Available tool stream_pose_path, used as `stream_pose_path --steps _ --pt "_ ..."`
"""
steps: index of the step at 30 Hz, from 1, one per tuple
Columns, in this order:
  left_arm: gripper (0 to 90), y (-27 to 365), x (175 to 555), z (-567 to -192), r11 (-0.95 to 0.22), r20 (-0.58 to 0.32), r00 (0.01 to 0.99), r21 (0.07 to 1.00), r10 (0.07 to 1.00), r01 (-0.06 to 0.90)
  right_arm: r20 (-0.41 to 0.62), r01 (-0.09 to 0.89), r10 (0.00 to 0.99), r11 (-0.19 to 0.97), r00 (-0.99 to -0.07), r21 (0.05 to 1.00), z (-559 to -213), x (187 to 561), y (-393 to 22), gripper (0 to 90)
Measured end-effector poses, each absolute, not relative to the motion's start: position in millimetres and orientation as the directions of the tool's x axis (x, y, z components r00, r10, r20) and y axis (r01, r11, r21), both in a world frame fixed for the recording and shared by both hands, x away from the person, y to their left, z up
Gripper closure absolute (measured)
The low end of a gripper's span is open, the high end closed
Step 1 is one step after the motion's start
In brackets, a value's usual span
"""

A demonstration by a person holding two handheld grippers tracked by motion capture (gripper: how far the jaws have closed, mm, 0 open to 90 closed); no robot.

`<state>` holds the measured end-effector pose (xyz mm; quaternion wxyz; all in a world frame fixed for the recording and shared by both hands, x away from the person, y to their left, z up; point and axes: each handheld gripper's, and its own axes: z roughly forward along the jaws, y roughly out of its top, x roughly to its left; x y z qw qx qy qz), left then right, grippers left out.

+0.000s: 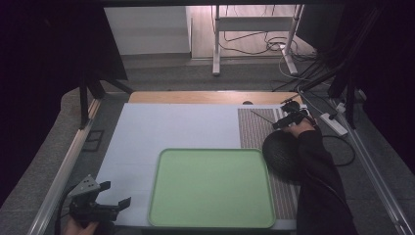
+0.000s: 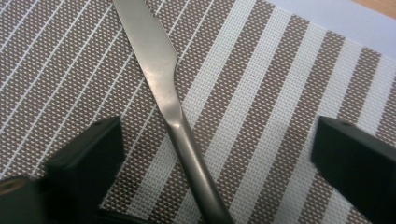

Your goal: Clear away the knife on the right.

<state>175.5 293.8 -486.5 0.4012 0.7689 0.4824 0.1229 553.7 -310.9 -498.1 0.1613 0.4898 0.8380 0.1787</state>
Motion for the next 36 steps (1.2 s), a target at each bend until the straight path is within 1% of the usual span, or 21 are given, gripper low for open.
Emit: stream_pose_path --steps 1,5,7,8,9,11,14,15,18,26,36 --pt "0.9 293.9 175.4 -486.6 -0.213 -0.198 0.504 0.735 0.841 0.643 -0.093 0.764 0.877 0.458 -0.471 0.453 -499.0 554.2 -311.2 8.3" --pt "1.0 294.0 175.3 -486.6 -0.212 -0.198 0.504 0.736 0.841 0.643 -0.048 0.768 0.872 0.453 -0.487 0.453 -499.3 554.2 -316.0 23.9" --pt "1.0 294.0 175.3 -486.6 -0.213 -0.197 0.505 0.736 0.84 0.643 -0.051 0.762 0.867 0.463 -0.496 0.453 -496.1 553.2 -320.2 37.6" --pt "1.0 293.9 175.2 -486.6 -0.213 -0.197 0.505 0.736 0.841 0.643 -0.049 0.758 0.862 0.47 -0.505 0.453 -494.7 552.7 -322.6 43.4" --pt "1.0 294.0 175.2 -486.6 -0.214 -0.197 0.505 0.736 0.841 0.643 -0.049 0.752 0.857 0.477 -0.513 0.454 -494.2 552.1 -324.4 47.4" --pt "1.0 294.0 175.2 -486.6 -0.214 -0.197 0.504 0.735 0.841 0.644 -0.05 0.746 0.848 0.491 -0.528 0.45 -492.4 551.0 -327.8 62.0" --pt "1.0 294.0 175.3 -486.6 -0.213 -0.198 0.504 0.734 0.841 0.644 -0.04 0.742 0.838 0.503 -0.545 0.443 -491.1 551.0 -333.3 74.9" --pt "1.0 294.0 175.3 -486.6 -0.214 -0.197 0.503 0.734 0.841 0.645 -0.032 0.741 0.836 0.503 -0.548 0.445 -491.1 551.1 -334.9 78.0" --pt "1.0 293.9 175.3 -486.6 -0.213 -0.197 0.502 0.733 0.842 0.646 -0.02 0.737 0.829 0.509 -0.559 0.445 -491.1 551.8 -337.3 79.4" --pt "1.0 294.5 175.0 -486.7 -0.208 -0.201 0.498 0.733 0.843 0.648 -0.031 0.728 0.806 0.55 -0.591 0.409 -488.6 552.9 -337.2 80.1" --pt "1.1 294.1 175.8 -486.7 -0.208 -0.201 0.497 0.731 0.844 0.65 -0.077 0.703 0.807 0.553 -0.586 0.447 -483.6 548.9 -346.7 80.1"
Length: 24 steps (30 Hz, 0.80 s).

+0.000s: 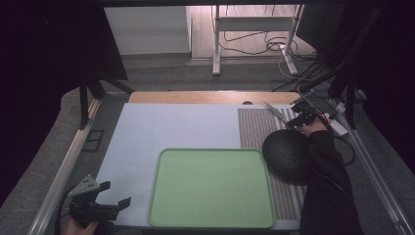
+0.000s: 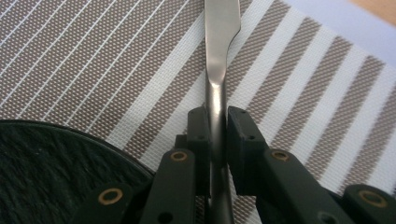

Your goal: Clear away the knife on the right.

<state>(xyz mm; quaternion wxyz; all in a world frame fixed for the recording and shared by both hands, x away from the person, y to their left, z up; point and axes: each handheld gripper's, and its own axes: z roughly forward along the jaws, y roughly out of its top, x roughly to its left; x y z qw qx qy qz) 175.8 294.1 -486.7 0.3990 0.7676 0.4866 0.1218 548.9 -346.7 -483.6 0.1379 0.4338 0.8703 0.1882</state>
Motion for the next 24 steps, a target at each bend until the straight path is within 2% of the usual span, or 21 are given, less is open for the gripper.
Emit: stream_pose_path --steps 13,24 --pt "1.1 294.2 175.9 -486.6 -0.208 -0.202 0.495 0.729 0.845 0.652 -0.103 0.699 0.817 0.544 -0.568 0.464 -461.8 544.3 -362.4 80.1" --pt "1.1 293.5 175.9 -486.6 -0.212 -0.197 0.495 0.728 0.846 0.652 -0.044 0.683 0.804 0.53 -0.592 0.502 -447.9 518.2 -354.6 80.0"
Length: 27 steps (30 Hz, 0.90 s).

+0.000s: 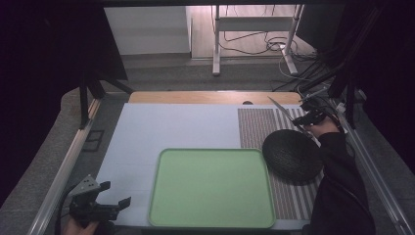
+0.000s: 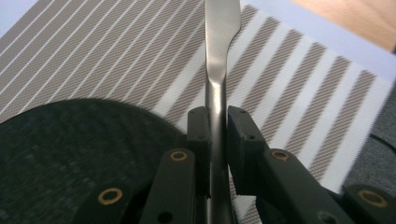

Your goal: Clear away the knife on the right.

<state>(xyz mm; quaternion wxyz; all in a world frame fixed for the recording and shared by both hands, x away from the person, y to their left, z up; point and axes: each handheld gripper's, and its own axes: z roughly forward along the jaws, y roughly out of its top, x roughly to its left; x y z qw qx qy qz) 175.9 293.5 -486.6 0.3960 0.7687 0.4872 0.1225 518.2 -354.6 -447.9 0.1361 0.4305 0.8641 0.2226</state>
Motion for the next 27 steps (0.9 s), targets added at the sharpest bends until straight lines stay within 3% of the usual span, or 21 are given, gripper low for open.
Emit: stream_pose_path --steps 27 --pt "1.1 292.0 176.8 -486.3 -0.224 -0.19 0.504 0.726 0.843 0.65 -0.03 0.603 0.712 0.615 -0.701 0.507 -451.4 422.8 -287.1 79.9"
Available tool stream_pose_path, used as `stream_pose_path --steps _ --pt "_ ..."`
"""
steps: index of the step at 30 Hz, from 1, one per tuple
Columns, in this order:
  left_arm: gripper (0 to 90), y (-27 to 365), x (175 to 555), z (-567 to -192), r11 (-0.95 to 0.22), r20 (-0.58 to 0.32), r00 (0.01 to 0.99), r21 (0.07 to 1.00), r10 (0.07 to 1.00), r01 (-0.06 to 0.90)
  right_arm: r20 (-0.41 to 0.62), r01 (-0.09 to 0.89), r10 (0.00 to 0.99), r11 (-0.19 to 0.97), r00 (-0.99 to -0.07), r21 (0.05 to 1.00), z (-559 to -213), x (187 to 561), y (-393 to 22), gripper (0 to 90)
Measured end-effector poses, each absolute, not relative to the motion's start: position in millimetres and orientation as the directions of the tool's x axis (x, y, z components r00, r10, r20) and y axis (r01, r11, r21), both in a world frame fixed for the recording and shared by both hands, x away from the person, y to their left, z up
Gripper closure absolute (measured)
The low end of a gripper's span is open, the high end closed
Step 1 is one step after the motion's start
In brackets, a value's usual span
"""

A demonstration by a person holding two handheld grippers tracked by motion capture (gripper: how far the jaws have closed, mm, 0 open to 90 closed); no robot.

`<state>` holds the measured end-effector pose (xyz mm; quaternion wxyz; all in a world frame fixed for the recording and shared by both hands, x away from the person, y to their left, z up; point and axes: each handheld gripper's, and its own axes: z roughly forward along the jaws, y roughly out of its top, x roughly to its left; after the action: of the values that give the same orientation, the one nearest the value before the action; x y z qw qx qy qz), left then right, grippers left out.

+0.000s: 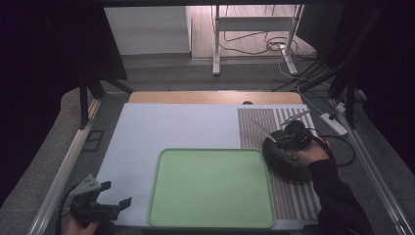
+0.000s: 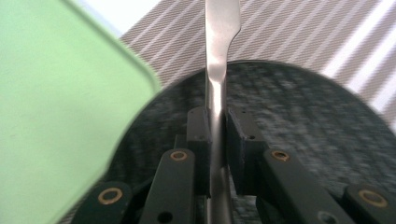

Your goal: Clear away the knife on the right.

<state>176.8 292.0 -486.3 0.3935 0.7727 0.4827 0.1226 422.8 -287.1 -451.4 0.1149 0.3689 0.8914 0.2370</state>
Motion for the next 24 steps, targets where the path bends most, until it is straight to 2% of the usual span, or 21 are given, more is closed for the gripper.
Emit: stream_pose_path --steps 24 --pt "1.2 292.6 176.7 -486.2 -0.221 -0.196 0.507 0.729 0.839 0.647 0.028 0.508 0.568 0.712 -0.823 0.486 -464.8 328.2 -208.2 79.9"
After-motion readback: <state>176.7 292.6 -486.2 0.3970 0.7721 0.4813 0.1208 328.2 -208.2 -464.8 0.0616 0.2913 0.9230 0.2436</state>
